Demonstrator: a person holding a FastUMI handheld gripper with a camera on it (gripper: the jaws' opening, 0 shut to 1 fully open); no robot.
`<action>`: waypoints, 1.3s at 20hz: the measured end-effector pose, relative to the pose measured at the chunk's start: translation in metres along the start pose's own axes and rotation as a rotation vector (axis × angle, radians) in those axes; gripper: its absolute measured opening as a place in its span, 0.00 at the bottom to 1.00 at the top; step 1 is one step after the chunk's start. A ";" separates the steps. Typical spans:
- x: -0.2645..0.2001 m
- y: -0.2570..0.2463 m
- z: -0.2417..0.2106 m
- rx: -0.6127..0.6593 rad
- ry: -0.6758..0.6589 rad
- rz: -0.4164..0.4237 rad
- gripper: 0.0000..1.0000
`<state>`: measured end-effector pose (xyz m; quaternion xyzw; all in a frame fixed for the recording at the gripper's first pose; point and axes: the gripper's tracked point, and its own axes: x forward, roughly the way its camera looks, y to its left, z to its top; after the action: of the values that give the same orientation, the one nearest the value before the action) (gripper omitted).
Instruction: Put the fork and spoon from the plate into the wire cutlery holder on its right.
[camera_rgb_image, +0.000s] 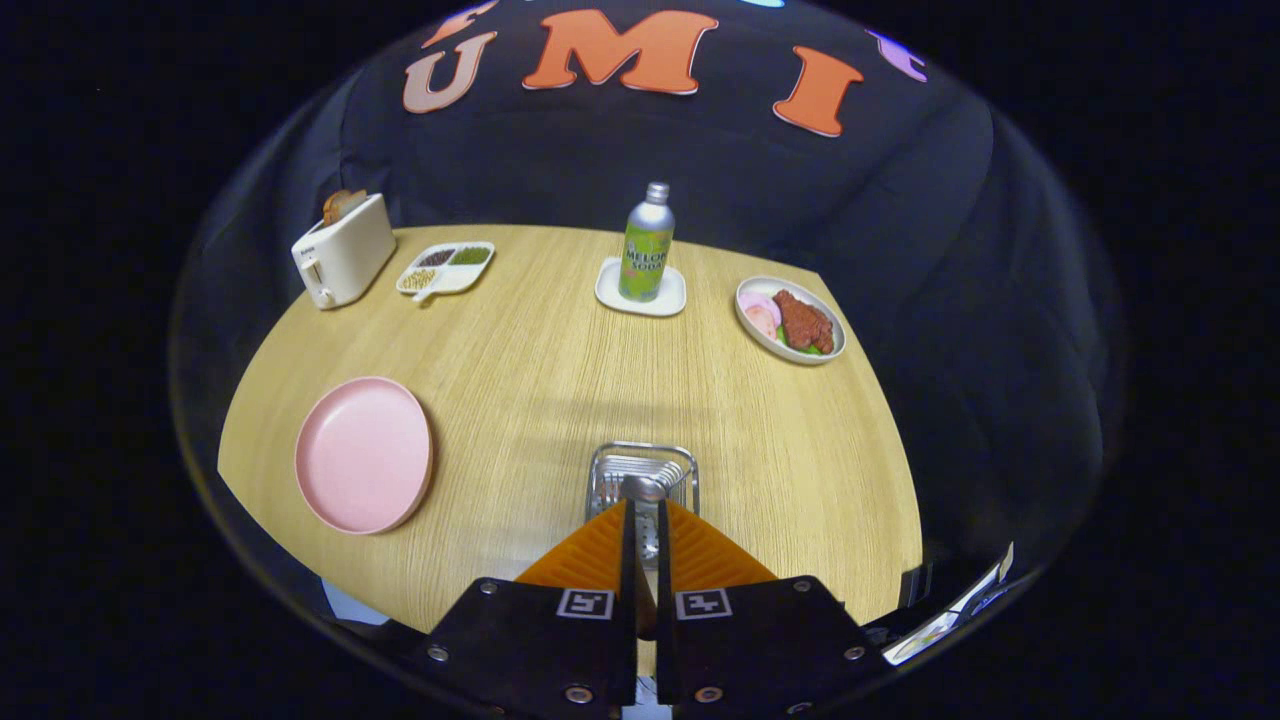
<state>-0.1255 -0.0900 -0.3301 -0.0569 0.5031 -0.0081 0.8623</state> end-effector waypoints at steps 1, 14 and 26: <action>-0.004 0.000 0.015 0.005 -0.053 0.006 0.09; -0.136 -0.002 0.203 0.043 -0.664 0.038 0.26; -0.216 -0.012 0.253 0.031 -0.929 0.009 0.81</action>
<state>-0.0119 -0.0635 -0.0185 -0.0393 0.0636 0.0143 0.9971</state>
